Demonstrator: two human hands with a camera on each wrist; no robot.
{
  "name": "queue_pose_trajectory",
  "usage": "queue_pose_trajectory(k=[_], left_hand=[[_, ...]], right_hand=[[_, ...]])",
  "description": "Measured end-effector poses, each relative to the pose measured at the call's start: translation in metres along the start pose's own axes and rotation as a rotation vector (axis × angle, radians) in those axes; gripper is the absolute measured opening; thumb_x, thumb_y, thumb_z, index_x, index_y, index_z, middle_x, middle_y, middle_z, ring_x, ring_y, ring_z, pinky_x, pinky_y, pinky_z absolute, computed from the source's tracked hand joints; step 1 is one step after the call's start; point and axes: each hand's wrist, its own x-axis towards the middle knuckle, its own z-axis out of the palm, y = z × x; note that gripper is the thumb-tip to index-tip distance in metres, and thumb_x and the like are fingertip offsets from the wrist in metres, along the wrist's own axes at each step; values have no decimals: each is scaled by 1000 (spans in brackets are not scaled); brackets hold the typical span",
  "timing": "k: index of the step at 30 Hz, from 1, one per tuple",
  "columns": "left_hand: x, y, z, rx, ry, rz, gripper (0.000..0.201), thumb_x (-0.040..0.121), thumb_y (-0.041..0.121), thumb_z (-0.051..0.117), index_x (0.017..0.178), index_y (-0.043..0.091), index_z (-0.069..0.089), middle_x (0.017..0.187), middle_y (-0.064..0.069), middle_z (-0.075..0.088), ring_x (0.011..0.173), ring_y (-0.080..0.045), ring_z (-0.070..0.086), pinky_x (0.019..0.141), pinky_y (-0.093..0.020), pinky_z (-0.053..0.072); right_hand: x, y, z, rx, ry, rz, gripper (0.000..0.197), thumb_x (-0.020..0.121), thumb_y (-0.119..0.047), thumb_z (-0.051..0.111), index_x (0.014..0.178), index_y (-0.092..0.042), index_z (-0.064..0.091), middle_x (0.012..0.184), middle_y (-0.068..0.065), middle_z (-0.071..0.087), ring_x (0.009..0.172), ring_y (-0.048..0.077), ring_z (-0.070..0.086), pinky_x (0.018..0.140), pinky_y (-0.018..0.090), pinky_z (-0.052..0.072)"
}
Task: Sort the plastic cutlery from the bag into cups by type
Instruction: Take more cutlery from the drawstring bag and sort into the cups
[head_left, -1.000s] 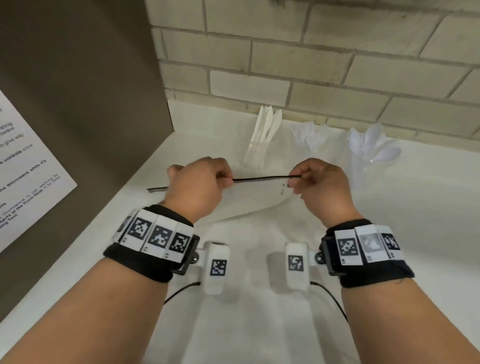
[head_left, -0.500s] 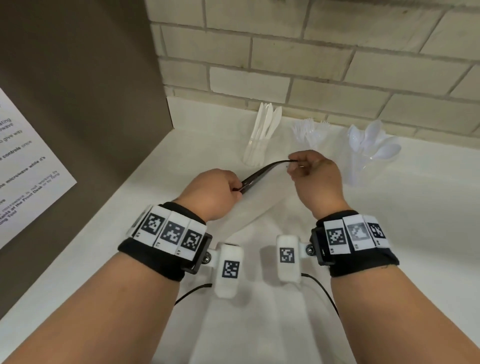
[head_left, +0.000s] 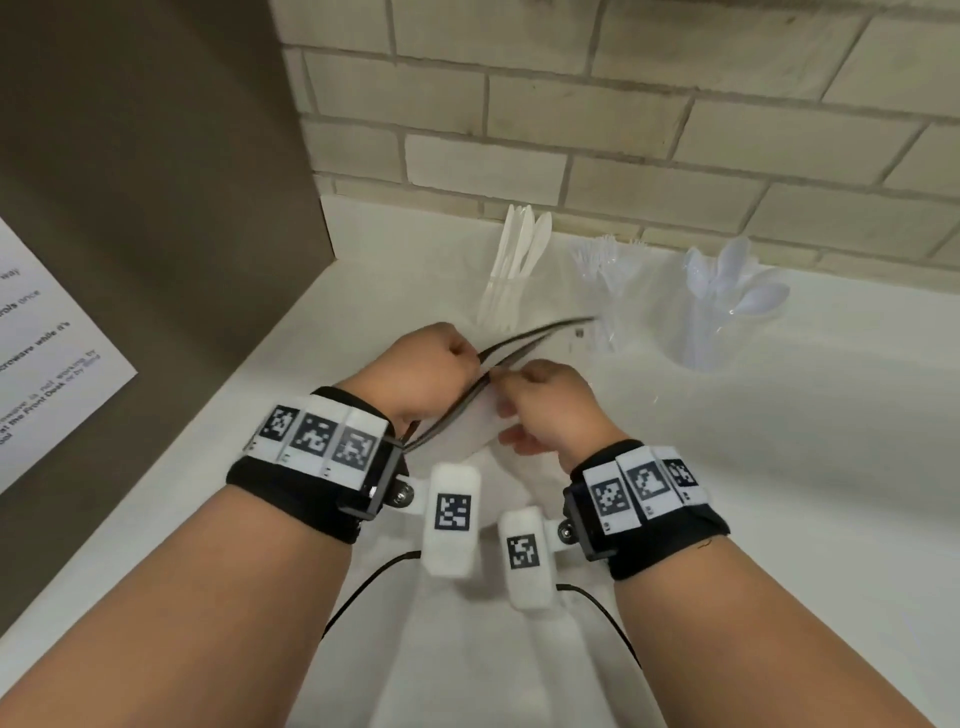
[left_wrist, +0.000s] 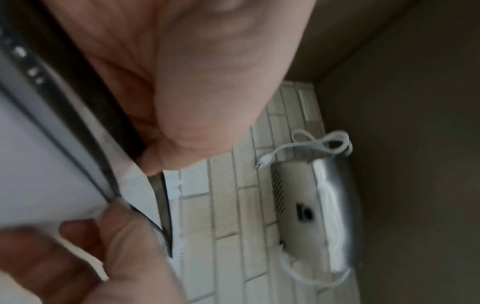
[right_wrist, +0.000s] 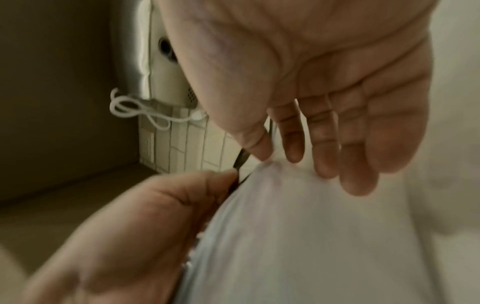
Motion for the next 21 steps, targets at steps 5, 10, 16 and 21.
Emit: queue_pose_trajectory(k=[5, 10, 16, 21], left_hand=[[-11, 16, -16, -558, 104, -38, 21, 95, 0, 45, 84, 15, 55, 75, -4, 64, 61, -14, 58, 60, -26, 51], [-12, 24, -26, -643, 158, -153, 35, 85, 53, 61, 94, 20, 66, 92, -2, 70, 81, -19, 65, 67, -28, 49], [-10, 7, -24, -489, 82, -137, 14, 94, 21, 54, 101, 10, 59, 101, -16, 71, 84, -31, 69, 80, -52, 57], [-5, 14, -31, -1215, -46, -243, 24, 98, 0, 34, 99, 3, 58, 83, -10, 67, 74, -18, 67, 64, -42, 60]], right_hand=[[-11, -32, -16, 684, -59, -36, 14, 98, -4, 40, 97, -5, 54, 91, 15, 68, 74, 29, 67, 74, 44, 57], [-13, -56, -31, 1091, 4, -67, 28, 99, 1, 29, 81, -7, 49, 62, 9, 49, 58, 20, 48, 68, 39, 48], [-9, -37, -28, 490, 57, -177, 40, 84, -16, 71, 117, -14, 49, 93, 2, 64, 80, 17, 64, 68, 36, 55], [4, -10, -22, 92, 59, -63, 42, 77, 3, 56, 116, -12, 53, 98, 5, 62, 80, 22, 59, 51, 26, 50]])
